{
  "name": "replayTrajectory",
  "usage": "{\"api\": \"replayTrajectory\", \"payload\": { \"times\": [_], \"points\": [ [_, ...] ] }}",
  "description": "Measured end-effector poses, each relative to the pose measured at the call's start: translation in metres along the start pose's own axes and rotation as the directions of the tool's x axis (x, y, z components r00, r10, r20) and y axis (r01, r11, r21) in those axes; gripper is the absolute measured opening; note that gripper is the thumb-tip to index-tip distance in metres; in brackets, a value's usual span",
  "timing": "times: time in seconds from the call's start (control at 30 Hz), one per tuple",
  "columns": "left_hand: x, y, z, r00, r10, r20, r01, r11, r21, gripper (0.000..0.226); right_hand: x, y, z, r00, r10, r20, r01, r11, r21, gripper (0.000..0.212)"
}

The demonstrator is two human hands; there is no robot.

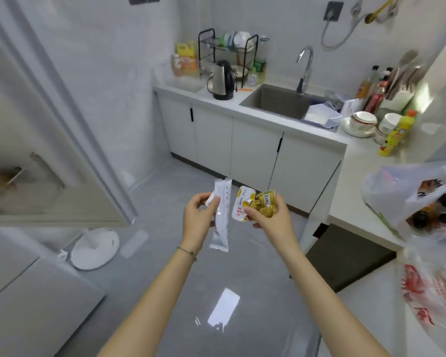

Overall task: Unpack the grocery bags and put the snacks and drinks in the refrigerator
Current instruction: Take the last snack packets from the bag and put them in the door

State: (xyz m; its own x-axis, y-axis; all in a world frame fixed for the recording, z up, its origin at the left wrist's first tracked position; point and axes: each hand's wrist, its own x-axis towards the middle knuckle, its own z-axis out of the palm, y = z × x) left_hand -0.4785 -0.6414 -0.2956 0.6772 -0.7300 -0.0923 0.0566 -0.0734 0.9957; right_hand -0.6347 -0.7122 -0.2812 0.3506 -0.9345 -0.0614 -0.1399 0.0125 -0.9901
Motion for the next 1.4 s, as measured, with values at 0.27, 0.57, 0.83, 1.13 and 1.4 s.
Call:
{"api": "replayTrajectory", "payload": {
  "times": [0.27, 0.57, 0.83, 1.13, 1.4],
  "points": [
    [-0.038, 0.019, -0.158, 0.990, 0.030, -0.134, -0.034, 0.999, -0.030, 0.018, -0.065, -0.022, 0.140, 0.989, -0.046, 0.140, 0.042, 0.999, 0.033, 0.042],
    [-0.082, 0.037, -0.297, 0.950, 0.106, -0.294, -0.115, 0.993, -0.012, 0.022, -0.142, -0.062, 0.255, 0.955, -0.153, 0.255, 0.138, 0.987, 0.078, 0.037],
    [-0.096, 0.084, -0.376, 0.891, 0.206, -0.405, -0.225, 0.974, 0.001, 0.023, -0.171, -0.129, 0.319, 0.867, -0.346, 0.358, 0.328, 0.938, 0.111, 0.040],
    [-0.066, 0.136, -0.416, 0.807, 0.356, -0.471, -0.380, 0.924, 0.047, 0.018, -0.148, -0.195, 0.359, 0.744, -0.535, 0.400, 0.496, 0.844, 0.204, 0.036],
    [-0.033, 0.178, -0.451, 0.723, 0.491, -0.487, -0.460, 0.867, 0.192, 0.024, -0.110, -0.230, 0.392, 0.704, -0.547, 0.453, 0.524, 0.831, 0.189, 0.042]
  ]
}}
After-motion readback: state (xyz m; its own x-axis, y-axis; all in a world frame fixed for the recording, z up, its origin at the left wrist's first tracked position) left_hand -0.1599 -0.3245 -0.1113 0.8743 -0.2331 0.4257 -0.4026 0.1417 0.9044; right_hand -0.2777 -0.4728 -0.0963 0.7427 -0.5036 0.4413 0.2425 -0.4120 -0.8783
